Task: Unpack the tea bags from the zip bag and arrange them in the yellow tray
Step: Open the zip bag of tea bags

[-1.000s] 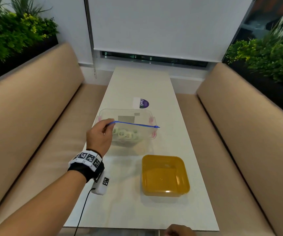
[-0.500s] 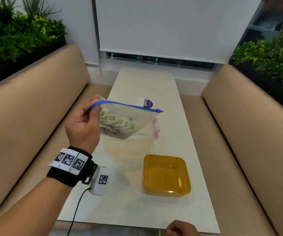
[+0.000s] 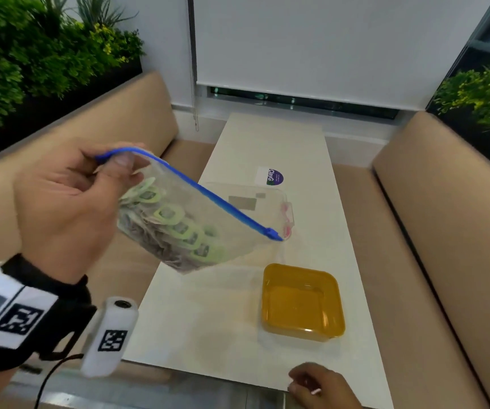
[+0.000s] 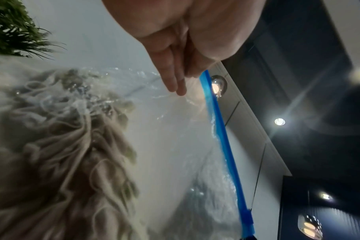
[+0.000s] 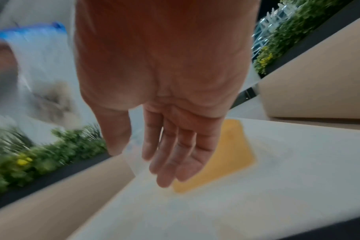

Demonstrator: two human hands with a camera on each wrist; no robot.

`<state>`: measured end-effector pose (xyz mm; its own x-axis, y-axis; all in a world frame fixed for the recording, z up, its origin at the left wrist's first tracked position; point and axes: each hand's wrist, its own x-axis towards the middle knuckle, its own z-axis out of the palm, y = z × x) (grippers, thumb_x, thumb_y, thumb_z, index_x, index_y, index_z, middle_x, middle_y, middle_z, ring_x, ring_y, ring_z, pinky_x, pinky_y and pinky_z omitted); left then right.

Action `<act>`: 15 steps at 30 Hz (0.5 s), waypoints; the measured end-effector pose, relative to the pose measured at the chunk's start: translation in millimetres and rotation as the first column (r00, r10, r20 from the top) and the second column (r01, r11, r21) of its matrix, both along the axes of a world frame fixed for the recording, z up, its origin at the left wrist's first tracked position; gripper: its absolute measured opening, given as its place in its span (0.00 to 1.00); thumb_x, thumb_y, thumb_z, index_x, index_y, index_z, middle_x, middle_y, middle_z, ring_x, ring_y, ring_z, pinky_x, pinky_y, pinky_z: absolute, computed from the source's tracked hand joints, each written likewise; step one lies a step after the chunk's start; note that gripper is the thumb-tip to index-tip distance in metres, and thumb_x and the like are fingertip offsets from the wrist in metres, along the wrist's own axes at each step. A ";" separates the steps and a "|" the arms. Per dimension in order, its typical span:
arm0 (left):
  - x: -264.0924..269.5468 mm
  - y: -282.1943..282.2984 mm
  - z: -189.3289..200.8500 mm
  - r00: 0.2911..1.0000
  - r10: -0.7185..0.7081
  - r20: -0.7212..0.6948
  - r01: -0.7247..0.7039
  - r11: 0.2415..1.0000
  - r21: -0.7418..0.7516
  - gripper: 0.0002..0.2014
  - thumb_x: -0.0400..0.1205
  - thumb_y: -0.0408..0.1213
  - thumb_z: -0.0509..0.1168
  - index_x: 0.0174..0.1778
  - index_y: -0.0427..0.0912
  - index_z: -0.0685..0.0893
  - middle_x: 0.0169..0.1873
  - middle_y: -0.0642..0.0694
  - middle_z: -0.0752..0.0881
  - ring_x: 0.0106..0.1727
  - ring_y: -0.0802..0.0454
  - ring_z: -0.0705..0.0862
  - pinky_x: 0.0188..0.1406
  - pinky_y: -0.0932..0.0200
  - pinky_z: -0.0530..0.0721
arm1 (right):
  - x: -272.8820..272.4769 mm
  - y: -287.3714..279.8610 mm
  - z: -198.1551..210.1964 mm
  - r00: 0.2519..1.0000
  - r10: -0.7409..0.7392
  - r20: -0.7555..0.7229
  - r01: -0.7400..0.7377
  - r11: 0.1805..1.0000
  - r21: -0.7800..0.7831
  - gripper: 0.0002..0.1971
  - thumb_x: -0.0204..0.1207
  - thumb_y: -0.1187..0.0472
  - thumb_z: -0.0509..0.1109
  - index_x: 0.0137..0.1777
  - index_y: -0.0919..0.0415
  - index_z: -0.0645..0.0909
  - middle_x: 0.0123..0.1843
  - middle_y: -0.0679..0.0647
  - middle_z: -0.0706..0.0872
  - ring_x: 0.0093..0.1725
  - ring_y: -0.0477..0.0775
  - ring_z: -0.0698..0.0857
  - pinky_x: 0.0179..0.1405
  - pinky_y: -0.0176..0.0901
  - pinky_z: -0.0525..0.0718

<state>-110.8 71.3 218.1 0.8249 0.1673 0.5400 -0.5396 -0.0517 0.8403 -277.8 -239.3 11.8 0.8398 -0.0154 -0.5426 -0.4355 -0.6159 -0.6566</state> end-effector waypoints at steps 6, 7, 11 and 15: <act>-12.2 -30.2 -45.9 0.975 -0.034 -0.221 0.036 0.999 0.006 0.12 0.84 0.28 0.69 0.42 0.50 0.91 0.39 0.50 0.94 0.43 0.51 0.92 0.52 0.55 0.90 | 23.3 23.8 60.0 0.891 -0.193 0.411 0.059 0.947 0.317 0.44 0.54 0.46 0.85 0.71 0.35 0.69 0.62 0.31 0.79 0.53 0.46 0.86 0.44 0.47 0.89; -12.7 -34.9 -58.5 0.963 -0.041 -0.265 0.045 0.999 0.009 0.13 0.84 0.28 0.69 0.40 0.50 0.91 0.38 0.49 0.94 0.42 0.50 0.92 0.51 0.53 0.90 | 34.2 28.1 66.8 0.871 -0.214 0.442 0.047 0.932 0.360 0.44 0.57 0.50 0.86 0.73 0.36 0.68 0.64 0.31 0.78 0.52 0.48 0.87 0.42 0.48 0.89; -6.5 -50.1 -108.4 0.901 -0.070 -0.428 0.046 0.997 -0.068 0.09 0.84 0.27 0.68 0.42 0.43 0.88 0.36 0.47 0.93 0.43 0.51 0.93 0.47 0.55 0.90 | 78.5 36.0 67.1 0.787 -0.396 0.472 0.151 0.867 0.475 0.15 0.73 0.67 0.77 0.58 0.55 0.85 0.51 0.54 0.89 0.32 0.51 0.86 0.32 0.48 0.86; 12.5 -55.2 -160.7 0.812 -0.036 -0.582 -0.040 0.992 -0.117 0.06 0.85 0.29 0.69 0.42 0.41 0.87 0.39 0.42 0.93 0.48 0.47 0.93 0.52 0.50 0.90 | 102.8 34.7 38.1 0.796 -0.415 0.441 0.245 0.887 0.393 0.04 0.78 0.64 0.74 0.42 0.62 0.86 0.36 0.62 0.89 0.33 0.58 0.89 0.38 0.54 0.89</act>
<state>-98.3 16.1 57.4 0.9776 0.2003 -0.0651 0.0524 0.0678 0.9963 -175.1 -204.7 49.9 0.9652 -0.2512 -0.0731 -0.1331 -0.2310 -0.9638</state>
